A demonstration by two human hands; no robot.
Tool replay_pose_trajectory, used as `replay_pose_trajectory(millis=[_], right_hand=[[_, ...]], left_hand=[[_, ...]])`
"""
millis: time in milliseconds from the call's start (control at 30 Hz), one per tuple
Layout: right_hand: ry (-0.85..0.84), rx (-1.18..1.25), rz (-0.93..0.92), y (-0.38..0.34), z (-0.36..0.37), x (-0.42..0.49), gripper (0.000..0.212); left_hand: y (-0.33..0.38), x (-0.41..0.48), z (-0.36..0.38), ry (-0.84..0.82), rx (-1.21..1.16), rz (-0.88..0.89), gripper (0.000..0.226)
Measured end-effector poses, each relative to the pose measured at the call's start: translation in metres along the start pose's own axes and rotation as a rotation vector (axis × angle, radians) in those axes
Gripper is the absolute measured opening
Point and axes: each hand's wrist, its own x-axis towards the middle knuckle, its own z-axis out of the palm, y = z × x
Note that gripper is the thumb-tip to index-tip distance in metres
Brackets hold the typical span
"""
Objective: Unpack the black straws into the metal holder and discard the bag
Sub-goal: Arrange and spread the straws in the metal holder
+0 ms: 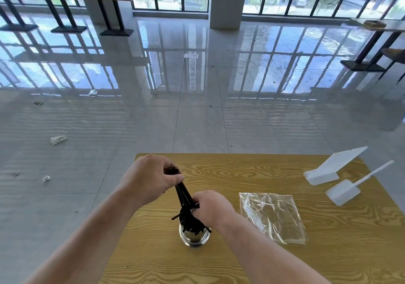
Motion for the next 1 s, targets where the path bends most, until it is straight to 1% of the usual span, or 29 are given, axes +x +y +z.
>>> replay_pose_trajectory(millis=[100, 267, 333, 467, 533, 633, 667, 733, 833, 900, 1000], right_hand=[[0.044, 0.016, -0.013, 0.0, -0.003, 0.0, 0.009], [0.162, 0.062, -0.018, 0.007, -0.015, -0.001, 0.014], [0.22, 0.088, -0.019, 0.011, -0.02, -0.002, 0.019], [0.305, 0.142, -0.016, 0.023, -0.035, -0.005, 0.013], [0.365, 0.244, 0.017, 0.028, -0.043, -0.005, 0.013], [0.392, 0.564, 0.066, 0.029, -0.053, -0.008, 0.023], [0.371, 0.657, 0.058, 0.026, -0.054, -0.01, 0.024], [0.318, 0.723, 0.012, 0.021, -0.052, -0.013, 0.02], [0.249, 0.709, -0.018, 0.017, -0.036, -0.016, 0.012], [0.182, 0.707, 0.002, 0.019, -0.024, -0.018, 0.005], [0.166, 0.691, 0.03, 0.026, -0.017, -0.019, 0.012]], left_hand=[[0.003, -0.003, -0.007, 0.02, 0.007, 0.016, 0.008], [0.022, -0.003, -0.03, 0.122, -0.049, 0.05, 0.01], [0.033, -0.004, -0.039, 0.151, -0.079, 0.078, 0.011], [0.05, -0.007, -0.057, 0.229, -0.108, 0.147, 0.012], [0.054, -0.007, -0.064, 0.261, -0.134, 0.171, 0.014], [0.054, -0.004, -0.066, 0.281, -0.288, 0.162, 0.009], [0.053, -0.002, -0.064, 0.281, -0.367, 0.142, 0.008], [0.048, 0.0, -0.059, 0.277, -0.554, 0.073, 0.004], [0.04, 0.003, -0.048, 0.246, -0.827, -0.078, 0.014], [0.034, 0.005, -0.036, 0.203, -1.015, -0.209, 0.014], [0.021, 0.006, -0.016, 0.16, -1.223, -0.386, 0.016]])
